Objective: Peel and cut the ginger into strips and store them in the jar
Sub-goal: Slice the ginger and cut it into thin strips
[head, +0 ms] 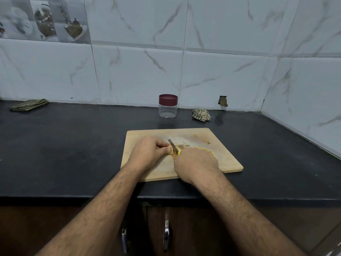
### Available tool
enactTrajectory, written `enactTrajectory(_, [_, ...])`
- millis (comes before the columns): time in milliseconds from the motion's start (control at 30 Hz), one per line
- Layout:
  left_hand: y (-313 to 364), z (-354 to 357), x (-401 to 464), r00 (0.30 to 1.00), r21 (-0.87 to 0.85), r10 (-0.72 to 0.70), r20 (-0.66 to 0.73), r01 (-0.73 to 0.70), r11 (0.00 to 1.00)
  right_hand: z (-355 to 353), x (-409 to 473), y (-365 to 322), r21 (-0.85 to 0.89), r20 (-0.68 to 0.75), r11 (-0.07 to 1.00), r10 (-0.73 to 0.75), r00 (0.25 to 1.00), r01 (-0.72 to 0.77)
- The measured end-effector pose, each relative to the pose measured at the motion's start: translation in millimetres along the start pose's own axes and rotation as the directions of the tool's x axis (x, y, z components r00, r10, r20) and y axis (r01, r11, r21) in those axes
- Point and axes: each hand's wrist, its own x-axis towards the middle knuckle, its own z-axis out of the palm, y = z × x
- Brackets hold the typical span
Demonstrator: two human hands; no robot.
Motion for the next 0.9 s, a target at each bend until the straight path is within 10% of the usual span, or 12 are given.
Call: enactTrajectory(900, [-6.8,3.7,5.2,1.000,0.000,0.008,0.000,-0.008,1.000,5.3,25.1,-19.8,-0.056,0.060,0.998,0.006,0.998,-0.003])
